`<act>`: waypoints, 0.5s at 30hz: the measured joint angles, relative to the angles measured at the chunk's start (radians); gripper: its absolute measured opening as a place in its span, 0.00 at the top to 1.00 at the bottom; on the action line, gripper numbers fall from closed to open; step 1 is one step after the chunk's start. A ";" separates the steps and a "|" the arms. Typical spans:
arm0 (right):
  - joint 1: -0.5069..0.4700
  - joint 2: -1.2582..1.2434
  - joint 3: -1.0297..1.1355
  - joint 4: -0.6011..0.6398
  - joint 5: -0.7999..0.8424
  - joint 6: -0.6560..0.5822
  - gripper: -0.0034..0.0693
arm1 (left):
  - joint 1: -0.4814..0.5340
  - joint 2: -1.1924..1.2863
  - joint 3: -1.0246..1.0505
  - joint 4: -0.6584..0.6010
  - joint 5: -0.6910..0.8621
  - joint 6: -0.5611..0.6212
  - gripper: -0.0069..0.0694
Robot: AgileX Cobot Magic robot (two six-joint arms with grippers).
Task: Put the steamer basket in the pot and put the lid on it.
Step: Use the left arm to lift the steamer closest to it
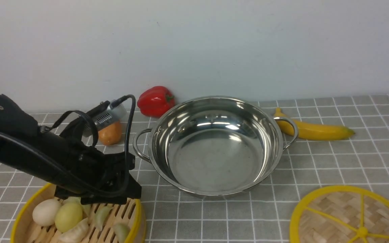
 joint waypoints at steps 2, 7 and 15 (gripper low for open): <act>0.000 0.000 0.000 0.000 0.000 0.000 0.62 | -0.026 0.000 -0.001 0.072 0.001 -0.035 0.59; 0.000 0.000 0.000 0.000 0.000 0.000 0.62 | -0.182 0.000 -0.001 0.355 -0.009 -0.307 0.59; 0.000 0.000 0.000 0.000 0.000 0.000 0.62 | -0.362 0.000 -0.002 0.509 -0.203 -0.612 0.59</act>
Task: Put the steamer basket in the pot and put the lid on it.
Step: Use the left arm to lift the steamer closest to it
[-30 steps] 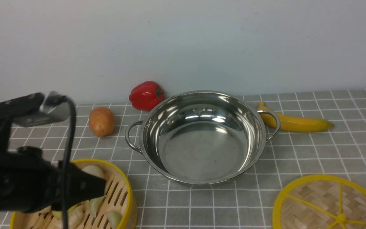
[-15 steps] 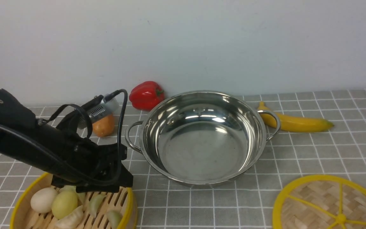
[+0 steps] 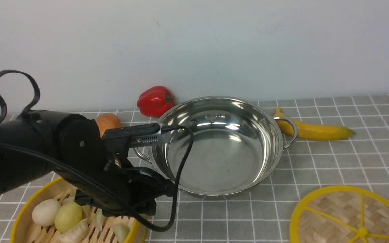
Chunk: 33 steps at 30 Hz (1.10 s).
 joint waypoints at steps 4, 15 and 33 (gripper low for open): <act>0.000 0.000 0.000 0.000 0.000 0.000 0.62 | -0.003 0.002 0.000 0.043 -0.013 -0.039 0.57; 0.000 0.000 0.000 -0.001 0.000 0.000 0.62 | -0.003 0.048 0.000 0.158 0.053 -0.160 0.55; 0.000 0.000 0.000 -0.001 0.000 0.000 0.62 | -0.003 0.120 0.000 0.173 -0.022 -0.154 0.55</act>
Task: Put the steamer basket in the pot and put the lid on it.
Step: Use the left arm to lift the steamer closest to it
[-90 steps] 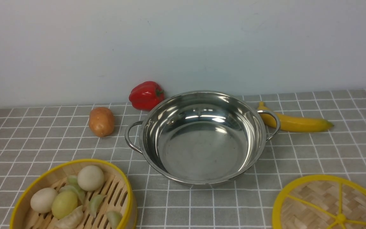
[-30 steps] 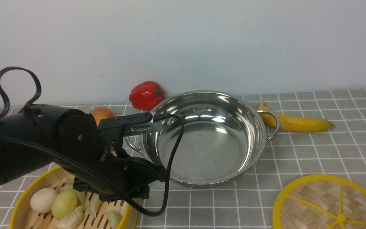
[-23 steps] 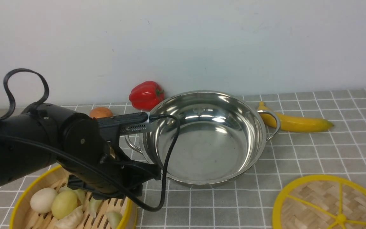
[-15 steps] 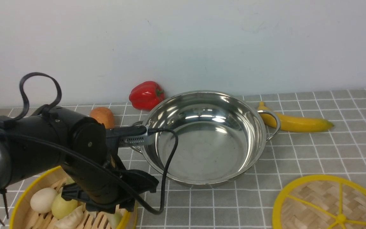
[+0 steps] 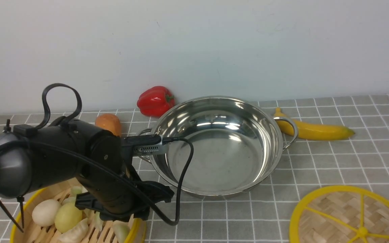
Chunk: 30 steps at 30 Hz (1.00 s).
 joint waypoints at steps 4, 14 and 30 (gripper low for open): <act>0.000 0.000 0.000 0.000 0.000 0.000 0.62 | 0.000 0.000 0.000 0.009 -0.008 0.006 0.55; 0.000 0.000 0.000 0.000 0.000 0.000 0.62 | 0.000 0.047 0.000 0.033 -0.002 0.006 0.55; 0.000 0.000 0.000 0.000 0.000 0.000 0.62 | -0.004 0.050 -0.001 0.027 -0.001 0.007 0.83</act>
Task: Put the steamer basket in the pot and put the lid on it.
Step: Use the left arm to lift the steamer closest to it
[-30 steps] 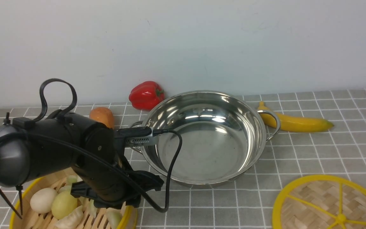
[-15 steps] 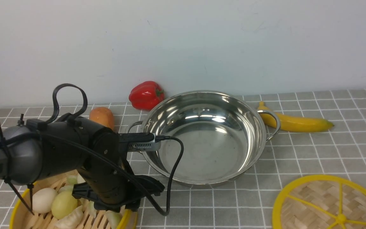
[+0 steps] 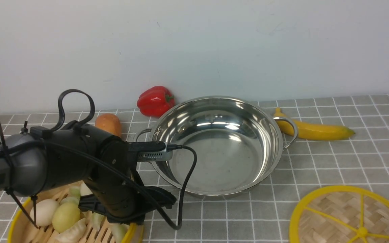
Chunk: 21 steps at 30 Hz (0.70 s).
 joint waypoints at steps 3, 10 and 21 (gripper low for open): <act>0.000 0.000 0.000 0.000 0.000 0.000 0.62 | 0.000 0.000 0.000 -0.005 0.002 0.006 0.85; 0.000 0.000 0.000 0.000 0.000 0.000 0.62 | 0.000 0.000 0.000 -0.031 -0.004 0.035 0.85; 0.000 0.000 0.000 0.000 0.000 0.000 0.62 | 0.000 0.000 -0.001 0.013 0.047 0.045 0.85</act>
